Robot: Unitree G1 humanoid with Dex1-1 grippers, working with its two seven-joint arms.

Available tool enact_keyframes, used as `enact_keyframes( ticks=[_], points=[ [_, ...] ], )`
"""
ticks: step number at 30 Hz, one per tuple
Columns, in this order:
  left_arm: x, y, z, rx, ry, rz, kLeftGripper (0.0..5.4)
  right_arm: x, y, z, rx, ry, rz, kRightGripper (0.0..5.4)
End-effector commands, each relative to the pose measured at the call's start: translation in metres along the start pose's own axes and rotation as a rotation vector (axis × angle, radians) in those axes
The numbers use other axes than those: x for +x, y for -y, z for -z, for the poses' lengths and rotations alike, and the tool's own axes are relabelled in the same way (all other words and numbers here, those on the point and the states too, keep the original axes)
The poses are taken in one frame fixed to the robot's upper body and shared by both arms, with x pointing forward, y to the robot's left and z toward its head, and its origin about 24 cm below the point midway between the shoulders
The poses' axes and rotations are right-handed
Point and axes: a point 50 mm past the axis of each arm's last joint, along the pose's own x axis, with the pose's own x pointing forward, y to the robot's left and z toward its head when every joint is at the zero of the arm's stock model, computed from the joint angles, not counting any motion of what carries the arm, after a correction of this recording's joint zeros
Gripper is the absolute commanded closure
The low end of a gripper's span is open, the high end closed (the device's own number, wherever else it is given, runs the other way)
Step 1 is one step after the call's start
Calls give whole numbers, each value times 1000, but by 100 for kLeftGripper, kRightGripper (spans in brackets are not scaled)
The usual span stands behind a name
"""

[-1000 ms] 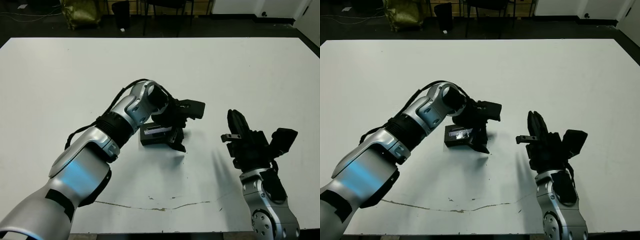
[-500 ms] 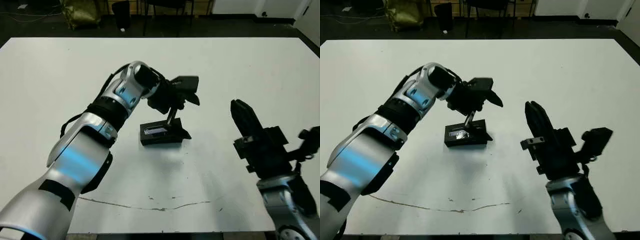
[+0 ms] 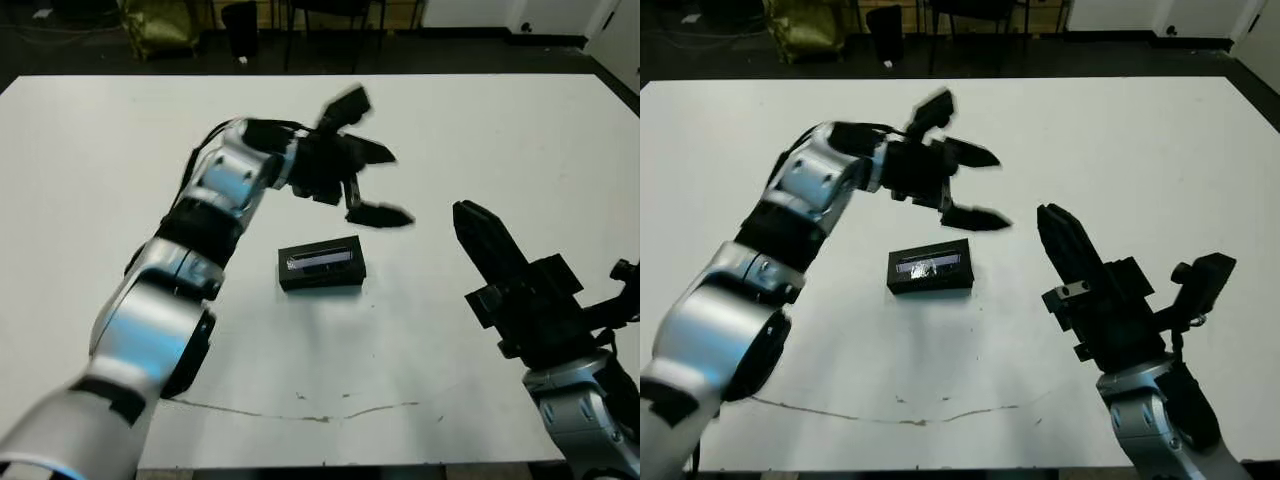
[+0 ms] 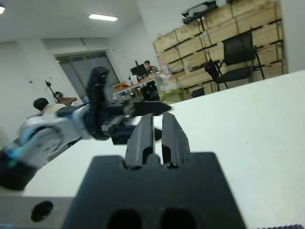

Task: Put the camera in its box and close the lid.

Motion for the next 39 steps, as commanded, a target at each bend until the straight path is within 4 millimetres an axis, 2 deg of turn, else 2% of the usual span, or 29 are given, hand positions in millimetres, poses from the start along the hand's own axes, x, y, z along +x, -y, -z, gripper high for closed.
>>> enact_keyframes(
  ticks=[1,6,12,20,31,39],
  points=[
    [-16,9,14,-14,19,-258,89,3,9,10,-19,-31,28,540],
    [-32,20,27,-1,45,-405,207,5,16,19,-48,-61,112,540],
    [-46,30,36,-20,83,-493,355,9,26,36,-78,-63,219,540],
    [-44,44,50,-79,71,-540,538,14,40,56,-93,-66,306,540],
    [-24,55,63,-198,-31,-537,538,16,43,53,-72,-42,312,540],
    [-10,62,78,-214,-123,-525,538,14,41,50,-90,-43,299,540]
  ],
)
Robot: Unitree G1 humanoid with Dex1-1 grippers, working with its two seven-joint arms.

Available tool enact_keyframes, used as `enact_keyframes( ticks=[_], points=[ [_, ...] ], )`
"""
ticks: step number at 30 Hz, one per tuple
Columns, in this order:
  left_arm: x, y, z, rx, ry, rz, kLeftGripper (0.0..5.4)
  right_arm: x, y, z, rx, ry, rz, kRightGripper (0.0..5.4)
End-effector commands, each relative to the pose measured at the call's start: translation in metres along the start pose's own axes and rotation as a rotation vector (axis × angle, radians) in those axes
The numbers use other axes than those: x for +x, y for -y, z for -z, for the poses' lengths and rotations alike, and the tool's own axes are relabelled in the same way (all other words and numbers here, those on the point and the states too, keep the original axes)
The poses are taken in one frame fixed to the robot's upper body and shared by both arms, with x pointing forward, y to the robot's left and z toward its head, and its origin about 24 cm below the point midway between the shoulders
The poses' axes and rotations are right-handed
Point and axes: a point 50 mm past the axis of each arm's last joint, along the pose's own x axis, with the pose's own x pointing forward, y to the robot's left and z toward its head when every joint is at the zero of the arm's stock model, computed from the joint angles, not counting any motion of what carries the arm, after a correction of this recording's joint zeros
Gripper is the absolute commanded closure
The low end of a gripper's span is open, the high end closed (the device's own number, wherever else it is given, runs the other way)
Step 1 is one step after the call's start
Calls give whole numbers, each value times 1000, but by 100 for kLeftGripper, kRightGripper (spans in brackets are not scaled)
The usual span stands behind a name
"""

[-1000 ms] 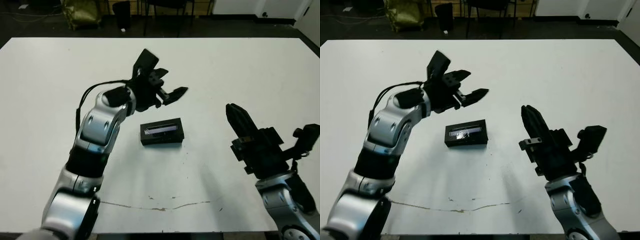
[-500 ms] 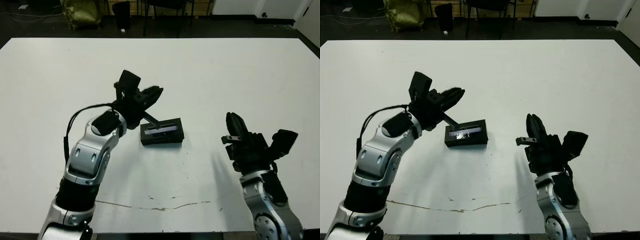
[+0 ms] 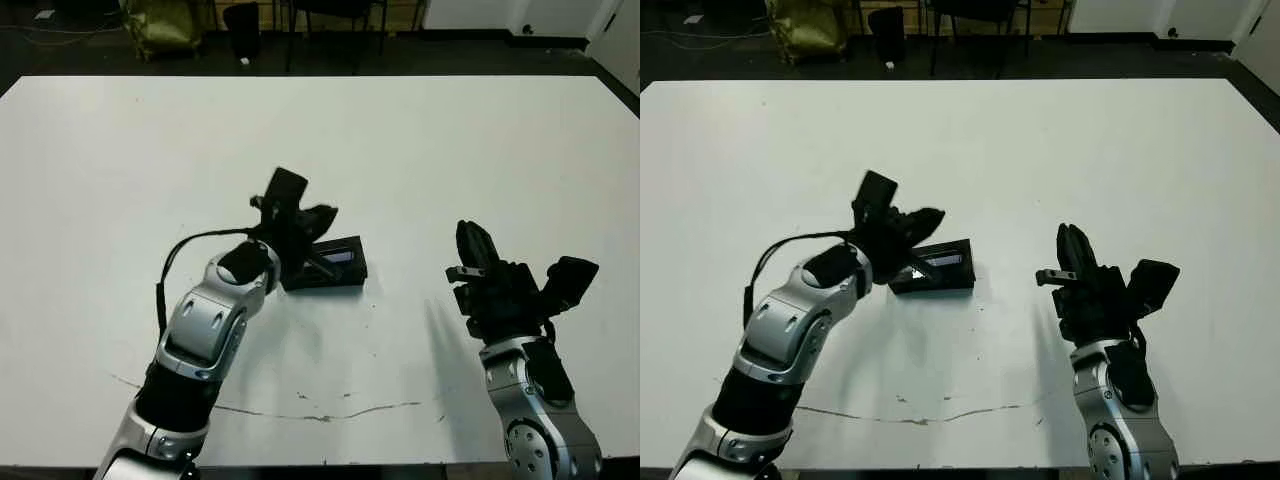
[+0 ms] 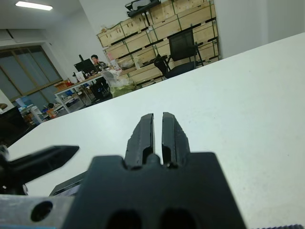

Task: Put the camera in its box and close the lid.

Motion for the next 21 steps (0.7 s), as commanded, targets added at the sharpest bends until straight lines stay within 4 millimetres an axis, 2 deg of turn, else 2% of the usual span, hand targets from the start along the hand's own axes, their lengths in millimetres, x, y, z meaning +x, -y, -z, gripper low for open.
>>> enact_keyframes(
  ticks=[1,10,16,21],
  points=[
    [4,2,13,-9,-69,-6,538,-3,3,1,-4,-22,8,540],
    [7,11,41,-39,-155,-2,538,-3,3,0,50,-33,17,540],
    [4,25,64,-83,-235,-8,538,-4,4,1,74,-50,2,540],
    [6,36,74,-37,-238,10,538,-4,4,1,71,-47,-5,540]
  ],
)
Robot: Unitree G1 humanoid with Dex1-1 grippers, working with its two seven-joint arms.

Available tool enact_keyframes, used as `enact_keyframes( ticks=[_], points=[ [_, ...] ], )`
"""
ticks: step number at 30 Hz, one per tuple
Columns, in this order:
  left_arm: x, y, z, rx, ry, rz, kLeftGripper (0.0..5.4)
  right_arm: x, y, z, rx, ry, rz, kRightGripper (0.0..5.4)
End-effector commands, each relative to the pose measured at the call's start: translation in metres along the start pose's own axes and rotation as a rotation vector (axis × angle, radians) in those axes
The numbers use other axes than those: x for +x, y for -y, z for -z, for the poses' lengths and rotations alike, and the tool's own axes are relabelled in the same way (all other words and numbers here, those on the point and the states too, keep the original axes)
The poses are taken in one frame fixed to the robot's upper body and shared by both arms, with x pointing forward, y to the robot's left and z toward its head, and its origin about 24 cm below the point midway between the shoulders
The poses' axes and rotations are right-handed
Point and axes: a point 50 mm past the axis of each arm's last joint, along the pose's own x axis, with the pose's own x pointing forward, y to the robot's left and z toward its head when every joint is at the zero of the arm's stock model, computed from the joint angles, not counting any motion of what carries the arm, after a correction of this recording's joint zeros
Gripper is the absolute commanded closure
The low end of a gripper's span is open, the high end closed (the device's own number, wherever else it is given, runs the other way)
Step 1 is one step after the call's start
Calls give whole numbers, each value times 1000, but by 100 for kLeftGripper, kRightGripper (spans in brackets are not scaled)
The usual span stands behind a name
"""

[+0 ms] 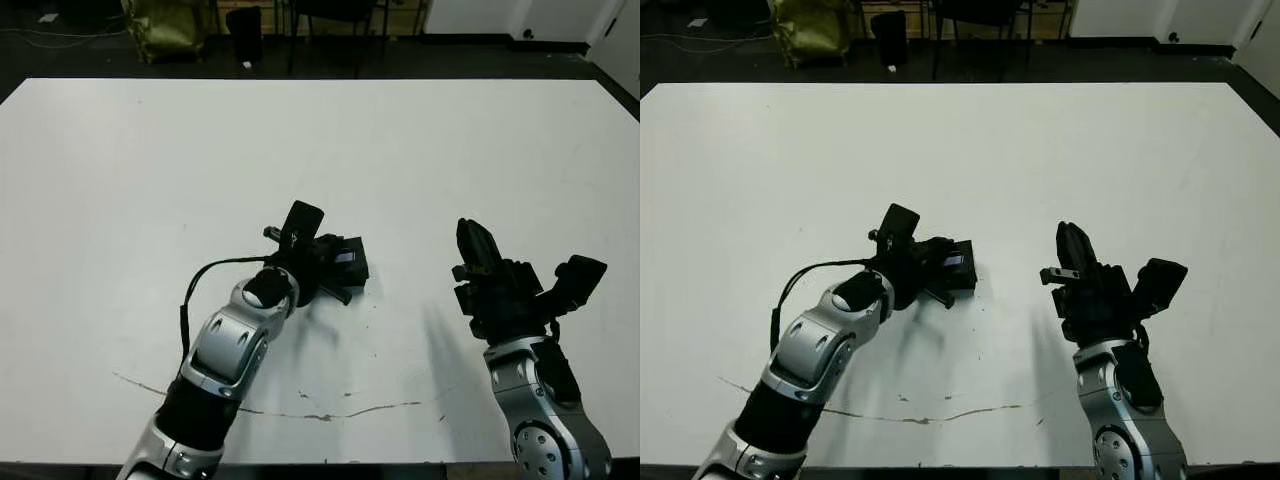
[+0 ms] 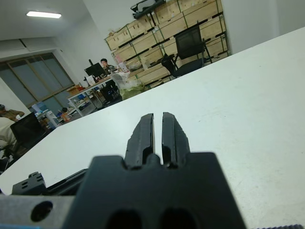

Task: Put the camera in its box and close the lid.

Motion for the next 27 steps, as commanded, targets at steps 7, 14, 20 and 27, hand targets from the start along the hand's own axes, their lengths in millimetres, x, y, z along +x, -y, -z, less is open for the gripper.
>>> enact_keyframes(
  ticks=[7,14,20,27],
  points=[
    [11,25,57,-42,-170,37,538,-4,6,4,-3,-30,4,540],
    [26,38,70,-44,-213,8,538,-5,8,2,-9,-28,6,540],
    [32,43,77,-55,-246,-4,538,-7,9,1,-22,-29,16,540],
    [27,32,77,-90,-229,-27,538,-7,9,0,-6,-33,8,540]
  ],
)
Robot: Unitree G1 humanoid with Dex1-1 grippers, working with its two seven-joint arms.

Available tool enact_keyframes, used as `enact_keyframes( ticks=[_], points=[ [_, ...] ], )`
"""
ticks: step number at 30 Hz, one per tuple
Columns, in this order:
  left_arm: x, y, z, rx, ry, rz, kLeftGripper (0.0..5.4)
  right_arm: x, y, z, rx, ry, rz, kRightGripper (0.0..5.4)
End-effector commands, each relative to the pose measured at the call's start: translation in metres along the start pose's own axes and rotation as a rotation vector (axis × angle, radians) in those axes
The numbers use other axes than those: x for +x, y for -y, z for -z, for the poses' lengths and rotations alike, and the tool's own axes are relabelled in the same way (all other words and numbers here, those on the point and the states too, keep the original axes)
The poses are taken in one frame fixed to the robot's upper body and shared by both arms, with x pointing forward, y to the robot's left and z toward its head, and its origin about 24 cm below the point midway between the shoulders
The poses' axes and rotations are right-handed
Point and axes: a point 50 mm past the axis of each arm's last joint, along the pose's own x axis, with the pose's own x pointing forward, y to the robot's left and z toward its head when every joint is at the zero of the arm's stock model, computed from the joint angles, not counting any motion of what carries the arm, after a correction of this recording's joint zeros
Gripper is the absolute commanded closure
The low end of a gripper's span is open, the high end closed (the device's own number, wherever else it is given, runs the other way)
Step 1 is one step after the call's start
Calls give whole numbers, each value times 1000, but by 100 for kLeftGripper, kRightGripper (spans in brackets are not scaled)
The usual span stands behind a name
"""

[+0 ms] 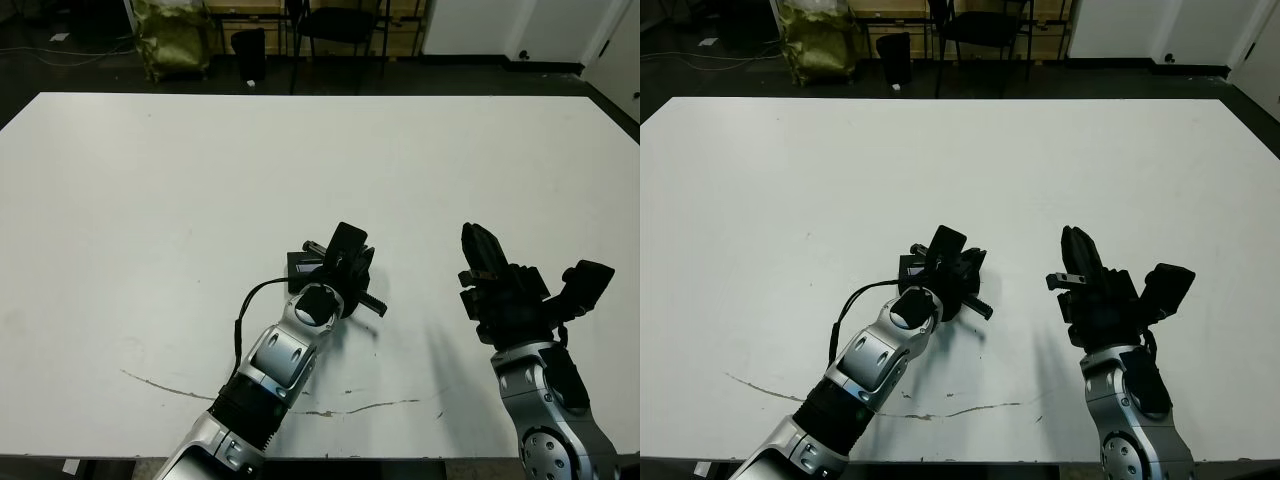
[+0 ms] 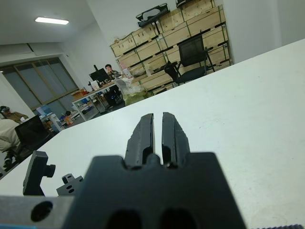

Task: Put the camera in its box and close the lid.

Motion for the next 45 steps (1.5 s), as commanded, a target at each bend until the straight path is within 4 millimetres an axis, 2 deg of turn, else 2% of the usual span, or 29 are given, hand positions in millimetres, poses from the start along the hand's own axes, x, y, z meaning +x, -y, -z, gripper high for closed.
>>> enact_keyframes(
  ticks=[1,6,11,19,27,33,38,42,45],
  points=[
    [-11,-3,57,-90,-230,-14,538,-2,4,2,1,-33,14,540],
    [-20,-22,48,-168,-167,-44,538,-1,4,4,5,-30,5,540],
    [-38,-40,31,-296,-38,-31,538,1,2,4,11,-39,0,540],
    [-62,-69,-12,-332,101,-70,538,2,2,4,-4,-36,-11,540],
    [-79,-103,-31,-366,215,-140,538,2,4,4,-12,-36,3,540],
    [-107,-135,-39,-382,333,-251,538,2,5,4,-20,-35,12,540],
    [-140,-161,-40,-412,440,-372,538,4,7,2,-32,-27,30,540],
    [-165,-173,-35,-338,493,-481,538,7,9,0,-48,-6,57,540],
    [-176,-175,-27,-266,565,-559,538,10,9,-1,-100,21,75,540]
  ],
)
